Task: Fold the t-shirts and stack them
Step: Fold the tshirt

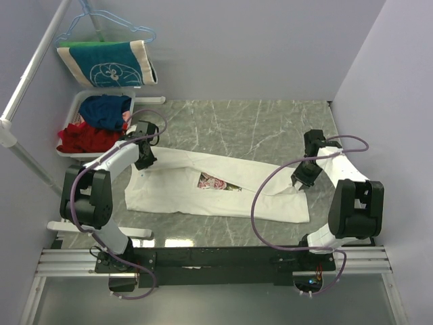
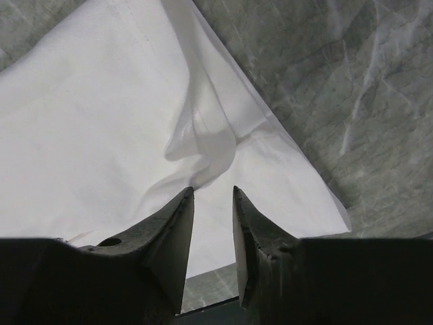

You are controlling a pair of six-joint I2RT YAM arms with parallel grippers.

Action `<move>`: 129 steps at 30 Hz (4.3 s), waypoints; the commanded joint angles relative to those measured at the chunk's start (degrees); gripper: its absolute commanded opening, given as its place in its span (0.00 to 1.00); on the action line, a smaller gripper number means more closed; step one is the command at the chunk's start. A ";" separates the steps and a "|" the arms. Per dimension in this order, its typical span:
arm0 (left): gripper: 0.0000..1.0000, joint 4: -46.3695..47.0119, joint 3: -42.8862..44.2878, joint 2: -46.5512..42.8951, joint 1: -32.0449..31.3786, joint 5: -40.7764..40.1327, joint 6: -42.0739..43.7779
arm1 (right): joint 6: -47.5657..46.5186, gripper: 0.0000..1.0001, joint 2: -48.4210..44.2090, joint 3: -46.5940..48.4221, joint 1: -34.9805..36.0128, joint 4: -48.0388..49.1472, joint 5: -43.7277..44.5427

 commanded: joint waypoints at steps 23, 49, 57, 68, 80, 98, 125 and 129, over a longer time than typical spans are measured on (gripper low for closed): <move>0.01 0.36 2.10 2.20 0.24 1.39 -1.56 | 1.08 0.36 0.74 -5.78 4.54 -0.36 0.20; 0.01 -0.34 5.09 5.28 0.24 1.75 -0.77 | 1.78 0.37 6.88 -7.72 4.37 4.03 2.58; 0.01 -0.34 5.01 5.46 0.24 1.48 -0.41 | 2.04 0.22 6.80 -5.79 4.45 2.28 4.68; 0.01 -1.13 5.53 5.19 0.24 -0.01 -1.38 | 2.13 0.00 2.59 -0.26 4.37 -3.78 10.22; 0.01 -6.05 7.02 -0.86 0.24 -2.99 -1.29 | 3.45 0.00 1.97 0.28 3.66 -4.50 14.70; 0.73 -8.69 0.26 -5.88 0.24 -0.19 -2.43 | 1.61 0.50 3.46 -3.50 1.47 -1.86 12.25; 0.56 -2.45 12.03 7.82 0.06 8.78 -1.20 | -0.24 0.39 23.49 17.76 14.99 3.50 0.20; 0.56 -2.98 16.42 13.62 -0.11 7.20 -1.64 | -0.77 0.39 26.57 21.01 15.18 2.80 0.46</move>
